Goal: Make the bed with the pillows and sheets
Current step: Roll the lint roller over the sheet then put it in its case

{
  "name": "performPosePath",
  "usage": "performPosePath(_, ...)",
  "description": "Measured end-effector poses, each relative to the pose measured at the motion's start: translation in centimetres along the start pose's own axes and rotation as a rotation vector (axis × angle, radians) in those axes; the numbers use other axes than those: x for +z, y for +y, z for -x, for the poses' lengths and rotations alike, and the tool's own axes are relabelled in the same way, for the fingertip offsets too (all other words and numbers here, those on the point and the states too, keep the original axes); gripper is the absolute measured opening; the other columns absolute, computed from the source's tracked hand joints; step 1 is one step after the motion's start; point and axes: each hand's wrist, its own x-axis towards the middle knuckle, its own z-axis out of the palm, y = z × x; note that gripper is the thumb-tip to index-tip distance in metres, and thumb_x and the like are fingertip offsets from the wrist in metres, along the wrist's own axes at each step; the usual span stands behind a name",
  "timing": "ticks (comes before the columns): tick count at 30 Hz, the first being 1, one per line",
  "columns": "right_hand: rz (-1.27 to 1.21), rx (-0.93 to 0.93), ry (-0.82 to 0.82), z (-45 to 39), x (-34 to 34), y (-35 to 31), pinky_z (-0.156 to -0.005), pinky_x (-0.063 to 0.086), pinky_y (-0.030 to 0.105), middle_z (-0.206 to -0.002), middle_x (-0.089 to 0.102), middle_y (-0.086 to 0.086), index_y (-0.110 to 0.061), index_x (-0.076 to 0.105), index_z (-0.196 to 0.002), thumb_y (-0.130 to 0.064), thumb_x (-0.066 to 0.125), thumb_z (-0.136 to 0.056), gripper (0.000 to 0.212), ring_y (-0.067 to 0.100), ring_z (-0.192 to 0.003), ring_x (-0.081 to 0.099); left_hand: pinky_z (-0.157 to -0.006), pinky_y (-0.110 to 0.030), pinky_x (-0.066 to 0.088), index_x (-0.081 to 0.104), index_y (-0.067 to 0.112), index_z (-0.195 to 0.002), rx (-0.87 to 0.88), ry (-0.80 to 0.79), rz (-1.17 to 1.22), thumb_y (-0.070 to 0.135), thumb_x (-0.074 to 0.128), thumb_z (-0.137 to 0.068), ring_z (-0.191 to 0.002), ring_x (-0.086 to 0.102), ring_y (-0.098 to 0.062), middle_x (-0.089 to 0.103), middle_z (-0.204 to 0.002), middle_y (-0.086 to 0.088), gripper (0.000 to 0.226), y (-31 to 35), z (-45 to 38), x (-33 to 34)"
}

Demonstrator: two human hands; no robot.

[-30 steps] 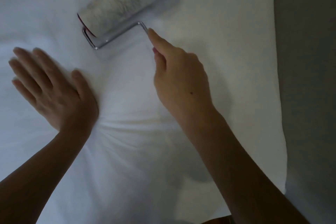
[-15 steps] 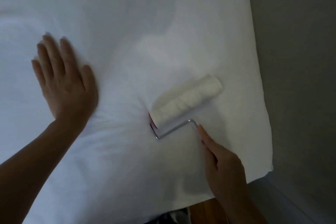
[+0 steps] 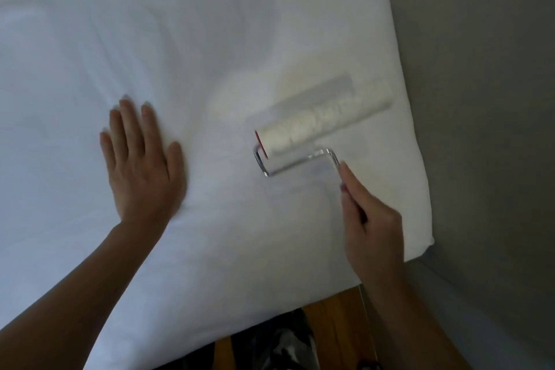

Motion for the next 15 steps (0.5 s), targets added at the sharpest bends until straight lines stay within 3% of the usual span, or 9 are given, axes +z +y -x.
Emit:
performPosePath(3, -0.052, 0.043, 0.003, -4.4, 2.1, -2.6, -0.048, 0.038, 0.028, -0.065, 0.061, 0.004, -0.029, 0.047, -0.135, -0.025, 0.046, -0.1, 0.035, 0.006, -0.049, 0.043, -0.119, -0.049, 0.004, 0.015, 0.001, -0.153, 0.048, -0.038, -0.016, 0.036, 0.025, -0.101, -0.148, 0.009, -0.039, 0.01, -0.159, -0.025, 0.064, 0.8, 1.8, -0.1)
performPosePath(6, -0.036, 0.04, -0.035, -9.5, 4.3, -6.2, -0.071, 0.053, 0.032, -0.097, 0.071, 0.006, -0.029, 0.05, -0.138, -0.024, 0.043, -0.102, 0.037, 0.013, -0.077, 0.064, -0.119, -0.051, 0.004, 0.017, -0.002, -0.151, 0.159, -0.111, -0.007, 0.037, 0.027, -0.099, -0.147, 0.01, -0.04, 0.012, -0.157, -0.027, 0.065, 3.2, 4.6, 0.5)
performPosePath(8, 0.019, 0.013, -0.083, -12.0, 5.5, -8.3, -0.086, 0.051, 0.034, -0.113, 0.069, 0.003, -0.031, 0.048, -0.139, -0.023, 0.039, -0.102, 0.039, 0.02, -0.098, 0.064, -0.119, -0.052, 0.005, 0.019, 0.002, -0.151, 0.31, -0.175, 0.012, 0.038, 0.029, -0.099, -0.147, 0.01, -0.04, 0.012, -0.158, -0.025, 0.064, 5.3, 7.2, 1.1)
performPosePath(12, 0.141, -0.015, -0.218, -12.4, 6.0, -8.6, -0.084, 0.05, 0.036, -0.111, 0.068, 0.003, -0.034, 0.047, -0.14, -0.023, 0.036, -0.102, 0.041, 0.024, -0.098, 0.062, -0.12, -0.051, 0.003, 0.016, 0.016, -0.153, 0.67, -0.331, 0.029, 0.042, 0.031, -0.101, -0.149, 0.003, -0.034, 0.005, -0.161, -0.015, 0.06, 9.3, 13.6, 2.4)
performPosePath(15, 0.202, -0.029, -0.203, -8.9, 4.9, -5.4, -0.079, 0.051, 0.039, -0.101, 0.07, 0.006, -0.041, 0.044, -0.139, -0.026, 0.038, -0.102, 0.041, 0.03, -0.091, 0.063, -0.12, -0.049, -0.001, 0.02, 0.02, -0.151, 0.859, -0.455, 0.034, 0.045, 0.037, -0.099, -0.149, 0.002, -0.03, 0.005, -0.16, -0.007, 0.06, 11.1, 17.1, 2.9)
